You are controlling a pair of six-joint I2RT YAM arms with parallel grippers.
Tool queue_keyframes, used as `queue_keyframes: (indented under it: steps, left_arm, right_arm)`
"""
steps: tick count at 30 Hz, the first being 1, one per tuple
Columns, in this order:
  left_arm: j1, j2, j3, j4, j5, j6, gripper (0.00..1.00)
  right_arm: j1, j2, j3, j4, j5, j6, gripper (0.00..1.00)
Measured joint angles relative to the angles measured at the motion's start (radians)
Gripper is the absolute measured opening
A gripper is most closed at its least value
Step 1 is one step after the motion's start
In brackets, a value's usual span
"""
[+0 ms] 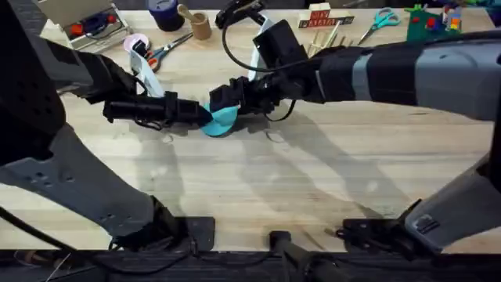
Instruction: Pick up the plates from the table one by one and place each into a slot on the dish rack.
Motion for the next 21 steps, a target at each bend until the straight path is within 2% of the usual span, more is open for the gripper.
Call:
queue_keyframes:
  steps: [5,8,10,14,15,21]
  left_arm:
    - [0.0,0.0,0.0,0.0,0.0,0.0,0.041]
    - [0.0,0.0,0.0,0.0,0.0,0.0,0.041]
    - [0.0,0.0,0.0,0.0,0.0,0.0,0.041]
    - [0.005,0.0,0.0,-0.001,0.001,0.0,0.04]
    - [0.01,0.0,0.001,-0.004,0.004,-0.001,0.04]
    - [0.017,0.0,0.002,-0.007,0.013,-0.003,0.04]
  right_arm:
    - [0.004,0.004,0.0,0.009,0.0,0.018,0.643]
    - [0.01,0.025,0.001,0.031,0.002,0.022,0.542]
    - [0.015,0.044,0.001,0.045,0.005,0.025,0.436]
    - [0.012,0.064,0.001,0.046,0.012,0.035,0.092]
    - [0.008,0.059,0.002,0.055,-0.002,0.04,0.049]
    - [0.011,0.054,0.008,0.06,-0.004,0.041,0.036]
